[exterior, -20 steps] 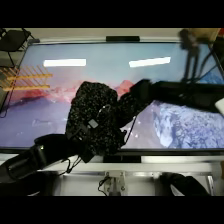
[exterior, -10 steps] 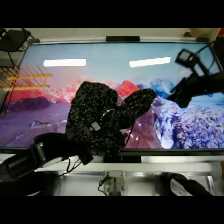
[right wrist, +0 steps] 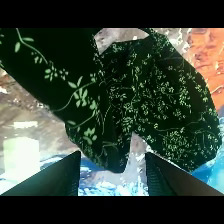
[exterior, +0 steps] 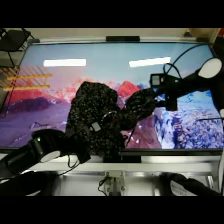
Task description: Fold the shirts.
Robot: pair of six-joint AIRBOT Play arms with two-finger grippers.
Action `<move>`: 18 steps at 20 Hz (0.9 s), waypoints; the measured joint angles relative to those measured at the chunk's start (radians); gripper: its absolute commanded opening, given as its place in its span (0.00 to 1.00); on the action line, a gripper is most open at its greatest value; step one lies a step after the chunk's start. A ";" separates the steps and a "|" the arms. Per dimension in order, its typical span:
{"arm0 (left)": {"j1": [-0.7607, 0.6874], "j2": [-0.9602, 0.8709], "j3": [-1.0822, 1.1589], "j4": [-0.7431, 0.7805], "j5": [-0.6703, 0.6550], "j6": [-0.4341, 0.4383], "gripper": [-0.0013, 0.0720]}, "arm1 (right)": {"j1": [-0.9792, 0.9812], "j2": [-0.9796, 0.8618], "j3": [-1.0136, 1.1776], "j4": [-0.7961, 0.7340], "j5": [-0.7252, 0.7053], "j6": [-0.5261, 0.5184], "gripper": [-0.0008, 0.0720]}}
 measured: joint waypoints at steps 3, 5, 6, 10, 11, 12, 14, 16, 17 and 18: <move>0.005 0.000 0.000 -0.006 -0.001 0.033 0.07 | 0.008 -0.006 0.000 0.004 0.000 -0.020 0.74; 0.005 0.000 0.000 -0.007 0.000 0.047 0.07 | 0.015 -0.012 0.000 0.007 0.010 -0.029 0.74; 0.006 0.000 0.001 -0.009 0.000 0.055 0.07 | 0.018 -0.018 0.000 0.006 0.017 -0.031 0.74; 0.007 0.000 0.001 -0.010 0.001 0.080 0.07 | 0.025 -0.049 0.000 0.016 0.050 -0.039 0.74; 0.007 0.000 0.001 -0.010 0.002 0.084 0.07 | 0.025 -0.053 0.000 0.018 0.057 -0.040 0.73; 0.007 0.000 0.001 -0.010 0.008 0.088 0.07 | 0.026 -0.057 0.000 0.022 0.061 -0.042 0.68; 0.007 -0.002 0.001 -0.010 0.030 0.093 0.07 | 0.027 -0.063 -0.001 0.033 0.070 -0.043 0.60; 0.007 -0.011 0.001 -0.010 0.047 0.095 0.07 | 0.027 -0.066 -0.004 0.043 0.085 -0.045 0.29; 0.008 -0.017 0.001 -0.005 0.050 0.094 0.07 | 0.027 -0.068 -0.005 0.040 0.105 -0.050 0.09; 0.008 -0.023 0.001 -0.004 0.057 0.095 0.08 | 0.027 -0.068 -0.006 0.042 0.103 -0.045 0.09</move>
